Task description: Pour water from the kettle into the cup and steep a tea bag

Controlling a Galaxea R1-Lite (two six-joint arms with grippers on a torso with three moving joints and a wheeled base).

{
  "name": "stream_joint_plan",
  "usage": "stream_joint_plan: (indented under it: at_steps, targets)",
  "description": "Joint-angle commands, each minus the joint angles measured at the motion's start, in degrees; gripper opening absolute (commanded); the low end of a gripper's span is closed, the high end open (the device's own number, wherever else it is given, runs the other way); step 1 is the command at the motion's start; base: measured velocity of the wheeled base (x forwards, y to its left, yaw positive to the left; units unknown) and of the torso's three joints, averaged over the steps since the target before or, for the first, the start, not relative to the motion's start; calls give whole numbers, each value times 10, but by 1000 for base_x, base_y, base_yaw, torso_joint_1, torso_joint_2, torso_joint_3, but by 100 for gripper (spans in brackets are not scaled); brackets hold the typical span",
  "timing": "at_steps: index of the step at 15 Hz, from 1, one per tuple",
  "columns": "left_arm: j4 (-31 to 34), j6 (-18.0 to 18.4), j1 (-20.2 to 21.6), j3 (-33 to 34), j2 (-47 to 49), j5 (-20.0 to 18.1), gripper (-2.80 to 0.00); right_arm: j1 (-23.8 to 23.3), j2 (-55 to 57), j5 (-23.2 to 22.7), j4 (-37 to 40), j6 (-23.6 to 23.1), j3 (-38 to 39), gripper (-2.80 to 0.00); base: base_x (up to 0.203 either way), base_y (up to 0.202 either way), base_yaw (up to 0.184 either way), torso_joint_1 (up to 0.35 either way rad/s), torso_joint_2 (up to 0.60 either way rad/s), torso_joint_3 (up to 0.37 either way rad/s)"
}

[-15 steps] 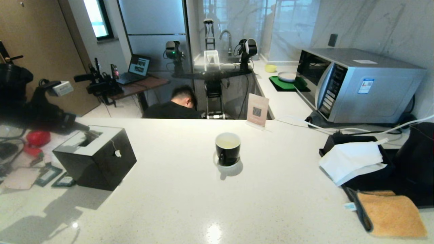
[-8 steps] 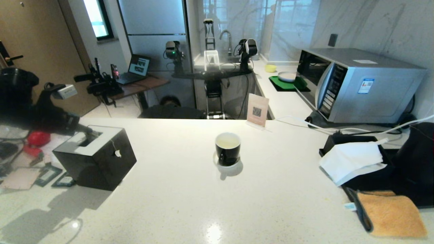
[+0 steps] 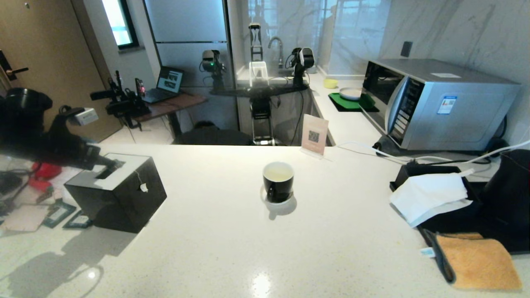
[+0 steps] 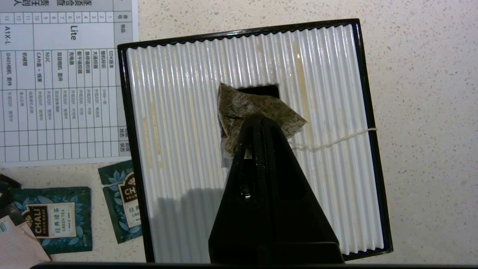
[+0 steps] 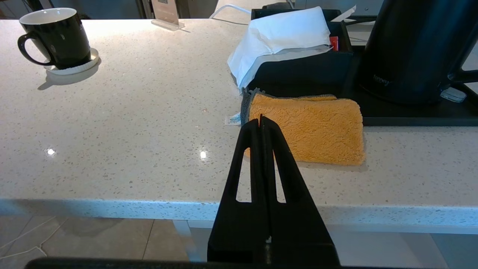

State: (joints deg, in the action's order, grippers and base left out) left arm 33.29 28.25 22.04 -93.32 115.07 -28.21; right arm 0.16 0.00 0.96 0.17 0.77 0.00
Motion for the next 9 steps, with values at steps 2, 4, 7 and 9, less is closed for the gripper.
stream_joint_plan:
  at_steps: [2,4,7,9]
  targets:
    - [1,2,0,16,-5,-3,-280,0,1,0,0,0,0,-280,0,0,0,0,0,0]
    - [1,2,-1,19,-5,-5,-280,0,1,0,0,0,0,-280,0,0,0,0,0,0]
    - [1,2,-1,13,-7,-5,-280,0,1,0,0,0,0,-280,0,0,0,0,0,0]
    - [0,1,-1,13,-13,-5,-280,0,1,0,0,0,0,-280,0,0,0,0,0,0]
